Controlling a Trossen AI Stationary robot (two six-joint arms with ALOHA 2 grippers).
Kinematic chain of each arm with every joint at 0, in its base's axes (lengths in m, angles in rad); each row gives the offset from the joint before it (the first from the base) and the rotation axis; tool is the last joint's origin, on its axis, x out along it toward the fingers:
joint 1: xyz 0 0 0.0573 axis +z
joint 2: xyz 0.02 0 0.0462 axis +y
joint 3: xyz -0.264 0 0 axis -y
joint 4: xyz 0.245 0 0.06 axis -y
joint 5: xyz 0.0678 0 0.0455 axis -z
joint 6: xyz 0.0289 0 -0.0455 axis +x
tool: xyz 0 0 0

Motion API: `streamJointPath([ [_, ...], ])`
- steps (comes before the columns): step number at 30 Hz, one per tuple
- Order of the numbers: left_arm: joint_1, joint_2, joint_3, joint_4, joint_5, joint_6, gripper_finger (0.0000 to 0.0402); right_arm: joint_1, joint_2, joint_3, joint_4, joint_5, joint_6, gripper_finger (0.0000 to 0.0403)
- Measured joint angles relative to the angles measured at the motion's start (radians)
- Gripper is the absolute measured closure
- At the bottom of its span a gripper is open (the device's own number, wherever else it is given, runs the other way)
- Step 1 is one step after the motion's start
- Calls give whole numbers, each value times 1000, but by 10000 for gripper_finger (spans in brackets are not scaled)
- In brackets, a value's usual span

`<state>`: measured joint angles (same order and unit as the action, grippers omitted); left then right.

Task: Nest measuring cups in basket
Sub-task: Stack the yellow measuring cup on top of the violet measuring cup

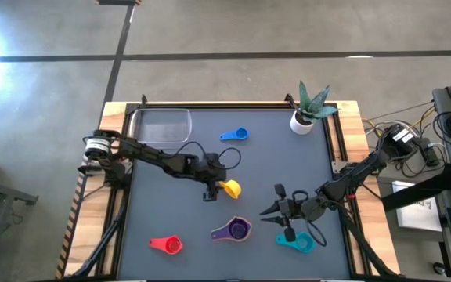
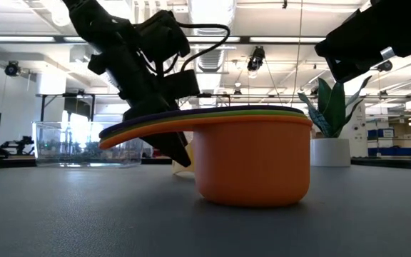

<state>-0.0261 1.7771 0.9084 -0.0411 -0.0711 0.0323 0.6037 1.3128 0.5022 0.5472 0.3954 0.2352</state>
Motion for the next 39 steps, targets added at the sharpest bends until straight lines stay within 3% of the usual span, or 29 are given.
streamJointPath([
  [5, 0, 1, 18, -43, 0, -36, 222, 0, 0, 0, 1, 0, 0, 335],
  [12, 1, 1, 101, -153, 6, -61, 387, 0, 0, 0, 4, 0, 0, 335],
  [21, 0, -41, 272, -386, 136, -101, 400, 0, 0, 0, 4, -1, 27, 335],
  [25, -19, -95, 293, -431, 216, -126, 400, 0, 0, 0, 4, -1, 27, 335],
  [28, -41, -162, 248, -347, 331, -198, 401, 1, 0, 0, 5, -2, 27, 335],
  [33, -105, -283, 71, -42, 494, -423, 401, 1, -1, 0, 4, -2, 27, 335],
  [39, -218, -340, -167, 442, 530, -750, 401, 1, -20, 0, 13, -1, 14, 335],
])
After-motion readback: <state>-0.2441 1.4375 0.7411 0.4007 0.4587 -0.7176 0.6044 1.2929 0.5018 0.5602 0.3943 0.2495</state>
